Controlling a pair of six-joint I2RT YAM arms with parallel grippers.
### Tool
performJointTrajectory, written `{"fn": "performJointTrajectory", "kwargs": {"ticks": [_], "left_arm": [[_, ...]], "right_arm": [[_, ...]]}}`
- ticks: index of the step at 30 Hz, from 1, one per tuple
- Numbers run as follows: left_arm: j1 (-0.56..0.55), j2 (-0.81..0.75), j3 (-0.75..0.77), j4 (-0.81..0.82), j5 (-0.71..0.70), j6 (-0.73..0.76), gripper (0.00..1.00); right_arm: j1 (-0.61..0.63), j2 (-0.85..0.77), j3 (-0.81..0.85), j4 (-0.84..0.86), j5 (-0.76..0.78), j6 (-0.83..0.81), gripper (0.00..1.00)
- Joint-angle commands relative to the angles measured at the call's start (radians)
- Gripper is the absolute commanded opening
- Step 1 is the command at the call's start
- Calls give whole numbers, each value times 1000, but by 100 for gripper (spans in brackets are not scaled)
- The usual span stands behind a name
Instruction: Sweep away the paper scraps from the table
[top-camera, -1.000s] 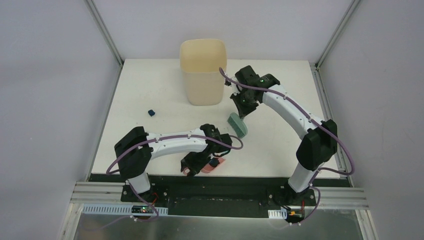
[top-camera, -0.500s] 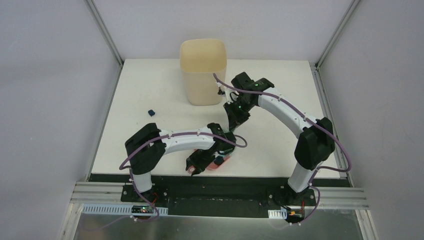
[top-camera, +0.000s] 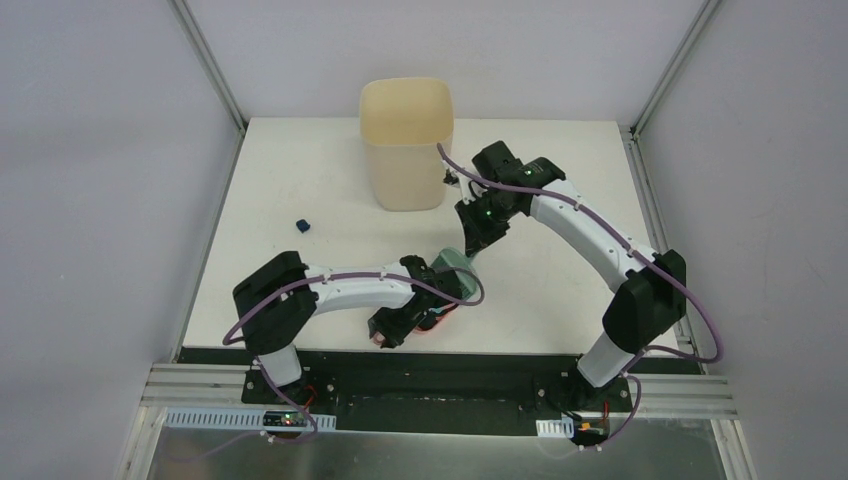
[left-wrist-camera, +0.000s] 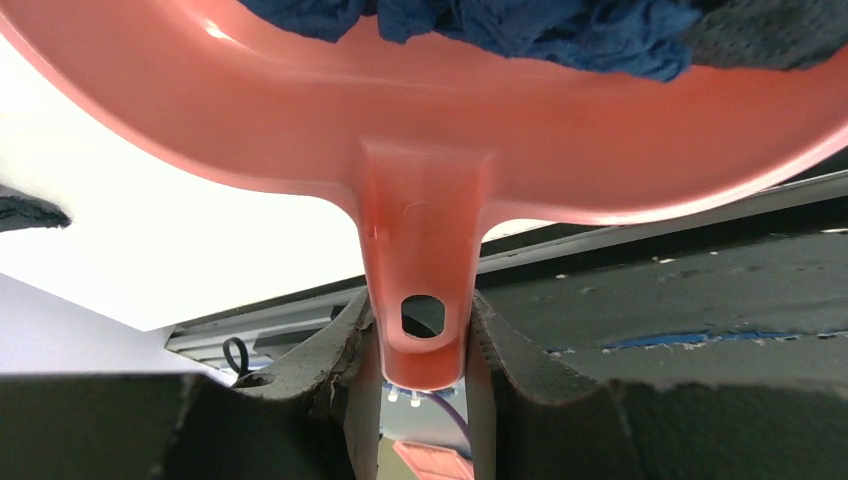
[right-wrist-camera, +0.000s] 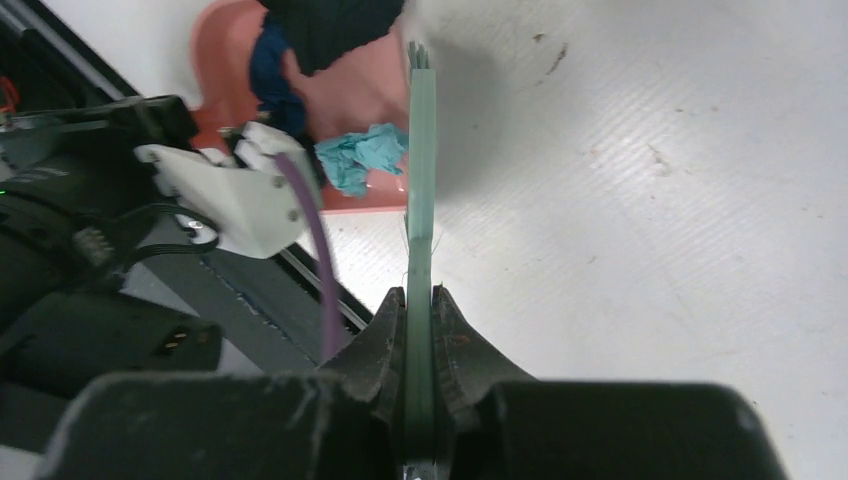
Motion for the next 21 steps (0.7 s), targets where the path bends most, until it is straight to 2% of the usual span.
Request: {"fn": "performJointTrajectory", "kwargs": {"ticks": [1,9,21], "left_arm": [[0,-105,-62,95,-105,-56,20],[-2,-151,-120,140,-129,-75,20],[-11,-266,-135,203,-157,-42,16]], "right_arm": [[-22,-42,27,28,92,-3,0],[-44,-80,52,17,110,-4,0],[-214,-137,1,51,93,15,0]]}}
